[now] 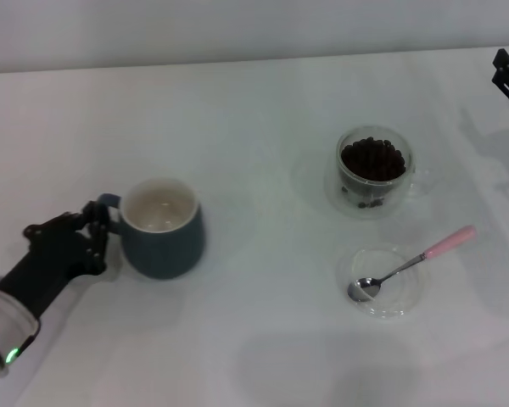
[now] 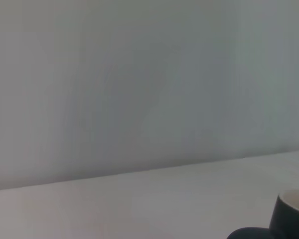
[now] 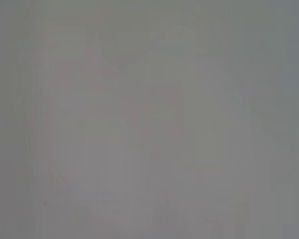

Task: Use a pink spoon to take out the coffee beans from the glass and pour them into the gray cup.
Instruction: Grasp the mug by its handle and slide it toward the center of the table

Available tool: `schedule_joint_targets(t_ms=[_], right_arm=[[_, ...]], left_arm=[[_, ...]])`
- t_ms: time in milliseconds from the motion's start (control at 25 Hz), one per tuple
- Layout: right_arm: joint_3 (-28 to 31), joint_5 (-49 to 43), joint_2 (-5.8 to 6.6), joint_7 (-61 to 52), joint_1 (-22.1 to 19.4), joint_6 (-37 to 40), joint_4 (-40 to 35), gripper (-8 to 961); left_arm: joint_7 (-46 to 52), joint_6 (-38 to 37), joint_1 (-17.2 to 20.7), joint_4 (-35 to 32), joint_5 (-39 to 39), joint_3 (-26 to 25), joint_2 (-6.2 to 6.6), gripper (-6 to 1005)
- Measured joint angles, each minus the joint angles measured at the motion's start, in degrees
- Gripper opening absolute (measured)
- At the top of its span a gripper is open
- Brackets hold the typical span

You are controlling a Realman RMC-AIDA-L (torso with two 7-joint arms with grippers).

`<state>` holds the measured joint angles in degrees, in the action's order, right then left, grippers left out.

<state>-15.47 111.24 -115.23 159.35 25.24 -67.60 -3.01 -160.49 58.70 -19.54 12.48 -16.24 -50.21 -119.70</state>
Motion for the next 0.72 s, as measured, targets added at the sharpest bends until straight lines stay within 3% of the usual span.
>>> schedule_joint_targets(t_ms=[440, 720], right_arm=[[0.0, -0.14, -0.25, 0.0, 0.62, 0.1, 0.44, 839], [0.0, -0.16, -0.26, 0.0, 0.69, -0.04, 0.66, 837]], left_arm=[[-0.01, -3.06, -4.85, 2.48, 0.07, 6.95, -0.08, 115], [0.28, -4.64, -6.55, 3.98, 0.07, 8.46, -0.1, 114]])
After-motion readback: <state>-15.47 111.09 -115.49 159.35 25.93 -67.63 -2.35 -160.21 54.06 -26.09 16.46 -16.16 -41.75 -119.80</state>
